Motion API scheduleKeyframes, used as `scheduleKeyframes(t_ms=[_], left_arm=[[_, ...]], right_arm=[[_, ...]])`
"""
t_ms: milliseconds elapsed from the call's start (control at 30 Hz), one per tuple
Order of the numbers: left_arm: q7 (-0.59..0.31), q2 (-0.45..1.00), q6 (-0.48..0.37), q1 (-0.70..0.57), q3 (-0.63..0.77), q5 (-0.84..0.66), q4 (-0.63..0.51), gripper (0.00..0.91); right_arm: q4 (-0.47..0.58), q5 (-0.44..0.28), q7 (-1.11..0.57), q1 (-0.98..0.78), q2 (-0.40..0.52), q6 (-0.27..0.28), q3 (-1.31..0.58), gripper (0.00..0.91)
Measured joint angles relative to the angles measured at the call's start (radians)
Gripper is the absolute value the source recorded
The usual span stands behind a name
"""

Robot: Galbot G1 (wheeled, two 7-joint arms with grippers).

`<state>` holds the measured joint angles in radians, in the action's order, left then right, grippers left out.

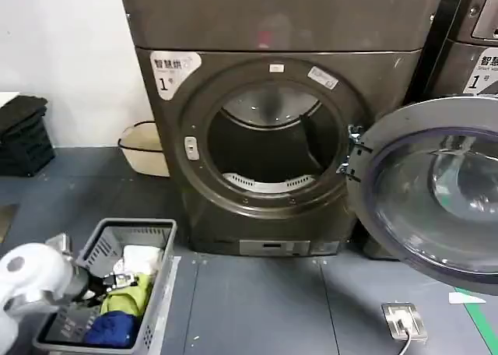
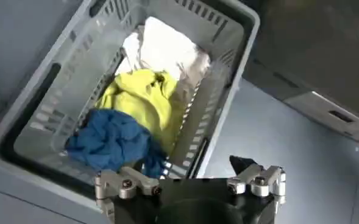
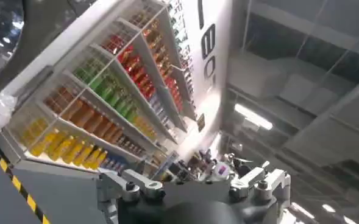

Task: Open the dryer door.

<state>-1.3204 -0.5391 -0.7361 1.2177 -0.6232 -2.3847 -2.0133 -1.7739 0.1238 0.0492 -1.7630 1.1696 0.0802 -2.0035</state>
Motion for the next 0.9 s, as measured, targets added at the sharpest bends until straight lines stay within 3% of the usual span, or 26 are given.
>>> scheduleKeyframes(t_ms=[367,900], left_arm=[[-0.003,0.081,0.0,-0.178,0.077,-0.093,0.15,0.907],[-0.007,0.096,0.0,-0.216,0.087,-0.107,0.204,0.907]], right_arm=[[0.001,0.01,0.012,0.001,0.006,-0.014,-0.003,0.907],[0.0,0.016,0.029,0.01,0.009,-0.022,0.001,0.907]])
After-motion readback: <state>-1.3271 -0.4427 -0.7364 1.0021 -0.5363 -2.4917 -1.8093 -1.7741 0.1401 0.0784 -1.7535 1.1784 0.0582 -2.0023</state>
